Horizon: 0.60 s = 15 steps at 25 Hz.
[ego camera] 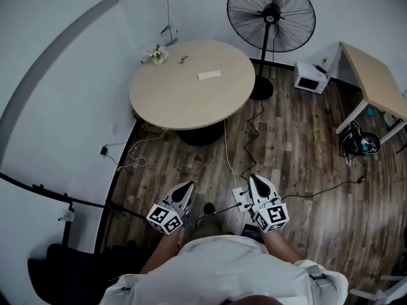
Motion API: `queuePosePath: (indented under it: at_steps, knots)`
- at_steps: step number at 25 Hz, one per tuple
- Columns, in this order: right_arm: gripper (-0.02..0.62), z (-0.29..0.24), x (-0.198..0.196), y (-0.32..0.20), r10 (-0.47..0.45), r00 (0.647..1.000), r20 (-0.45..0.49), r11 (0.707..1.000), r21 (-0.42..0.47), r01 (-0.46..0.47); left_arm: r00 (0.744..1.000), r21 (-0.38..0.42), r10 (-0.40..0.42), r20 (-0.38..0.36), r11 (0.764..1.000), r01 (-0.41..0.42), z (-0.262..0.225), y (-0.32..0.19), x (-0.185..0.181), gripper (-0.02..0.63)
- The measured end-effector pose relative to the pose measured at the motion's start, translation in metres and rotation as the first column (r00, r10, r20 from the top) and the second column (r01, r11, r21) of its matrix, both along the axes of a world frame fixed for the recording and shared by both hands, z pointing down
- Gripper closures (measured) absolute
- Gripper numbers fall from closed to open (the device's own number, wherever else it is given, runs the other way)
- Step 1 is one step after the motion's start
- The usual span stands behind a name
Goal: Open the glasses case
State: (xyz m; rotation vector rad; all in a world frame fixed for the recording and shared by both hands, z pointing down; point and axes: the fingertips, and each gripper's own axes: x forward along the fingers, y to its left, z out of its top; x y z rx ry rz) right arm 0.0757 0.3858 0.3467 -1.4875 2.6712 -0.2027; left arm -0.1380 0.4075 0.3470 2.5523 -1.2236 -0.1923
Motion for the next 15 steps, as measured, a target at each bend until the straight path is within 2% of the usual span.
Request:
queuePosePath:
  at_steps: [3,6,10,12,15]
  knots:
    - [0.568,0.000,-0.008,-0.030,0.001,1.000,-0.008,1.000,-0.024,-0.001,0.999,0.023,-0.009,-0.034,1.000,0.010,-0.008,-0.035,-0.014,0.594]
    - [0.568,-0.007,-0.021,-0.065,-0.009,0.999,-0.043,1.000,-0.014,0.008,1.000,0.055,-0.007,-0.026,0.998,0.008,-0.017,-0.070,-0.030,0.594]
    - [0.568,-0.013,-0.009,-0.111,0.090,0.995,-0.049,0.996,-0.024,-0.092,0.992,0.082,0.027,-0.125,0.997,-0.017,-0.032,-0.104,-0.053,0.594]
    - [0.568,-0.017,-0.011,-0.128,0.104,0.992,-0.066,0.994,-0.015,-0.105,0.994,0.116,0.041,-0.100,0.993,-0.030,-0.037,-0.120,-0.060,0.592]
    - [0.569,-0.023,-0.019,-0.150,0.114,0.989,-0.092,0.993,0.019,-0.112,0.998,0.119,0.030,-0.052,0.993,-0.024,-0.035,-0.146,-0.071,0.592]
